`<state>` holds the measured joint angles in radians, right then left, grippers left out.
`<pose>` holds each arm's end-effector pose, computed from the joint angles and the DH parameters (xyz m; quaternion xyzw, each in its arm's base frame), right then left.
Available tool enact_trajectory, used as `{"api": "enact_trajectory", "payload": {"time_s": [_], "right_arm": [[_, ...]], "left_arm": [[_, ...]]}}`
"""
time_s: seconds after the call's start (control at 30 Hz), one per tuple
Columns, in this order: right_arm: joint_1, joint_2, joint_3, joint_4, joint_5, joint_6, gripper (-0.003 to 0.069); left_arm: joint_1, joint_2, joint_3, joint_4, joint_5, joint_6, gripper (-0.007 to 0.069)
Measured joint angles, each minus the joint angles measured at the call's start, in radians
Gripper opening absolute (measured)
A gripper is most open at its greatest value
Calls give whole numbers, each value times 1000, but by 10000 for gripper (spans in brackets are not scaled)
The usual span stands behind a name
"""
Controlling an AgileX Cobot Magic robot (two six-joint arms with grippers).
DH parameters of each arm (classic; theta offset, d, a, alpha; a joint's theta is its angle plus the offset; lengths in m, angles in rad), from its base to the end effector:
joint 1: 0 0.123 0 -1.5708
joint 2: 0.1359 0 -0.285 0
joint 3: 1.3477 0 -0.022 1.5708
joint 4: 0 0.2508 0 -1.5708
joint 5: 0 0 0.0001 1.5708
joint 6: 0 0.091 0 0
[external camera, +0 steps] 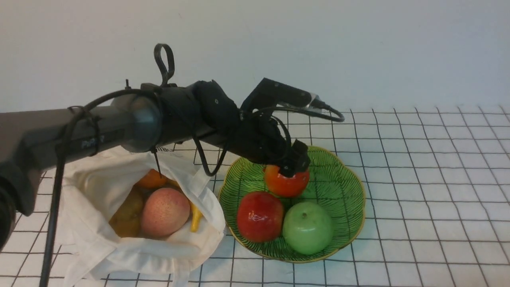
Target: Take the fruit out of the bag on the white checkered tablecloth and place them on the plate.
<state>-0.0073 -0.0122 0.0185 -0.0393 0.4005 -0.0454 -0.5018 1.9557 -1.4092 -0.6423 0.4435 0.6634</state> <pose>0.0517 -0.0018 0.1717 -0.0256 0.8101 -0.0322 0.5848 0.3711 -0.2303 0.2142 0.3054 0.8723 -0.1956 0.3279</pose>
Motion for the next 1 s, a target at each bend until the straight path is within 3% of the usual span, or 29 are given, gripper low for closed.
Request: {"api": "enact_trajectory", "payload": {"time_s": [0.1,0.17,0.27,0.33,0.4,0.47,0.6,1.0], "right_arm": [[0,0,0,0,0,0,-14],[0,0,0,0,0,0,-14],[0,0,0,0,0,0,-14],[0,0,0,0,0,0,-14],[0,0,0,0,0,0,-14],[0,0,0,0,0,0,-14],[0,0,0,0,0,0,-14],[0,0,0,0,0,0,-14]], "left_arm": [[33,-57,0,12,53,-4,670],[57,-109,0,25,90,-16,619],[98,-229,0,76,158,-53,451],[128,-328,0,133,220,-97,252],[151,-433,2,174,270,-131,103],[168,-523,18,198,299,-157,34],[180,-721,100,232,301,-179,-1],[181,-1431,666,240,16,-231,-8]]}}
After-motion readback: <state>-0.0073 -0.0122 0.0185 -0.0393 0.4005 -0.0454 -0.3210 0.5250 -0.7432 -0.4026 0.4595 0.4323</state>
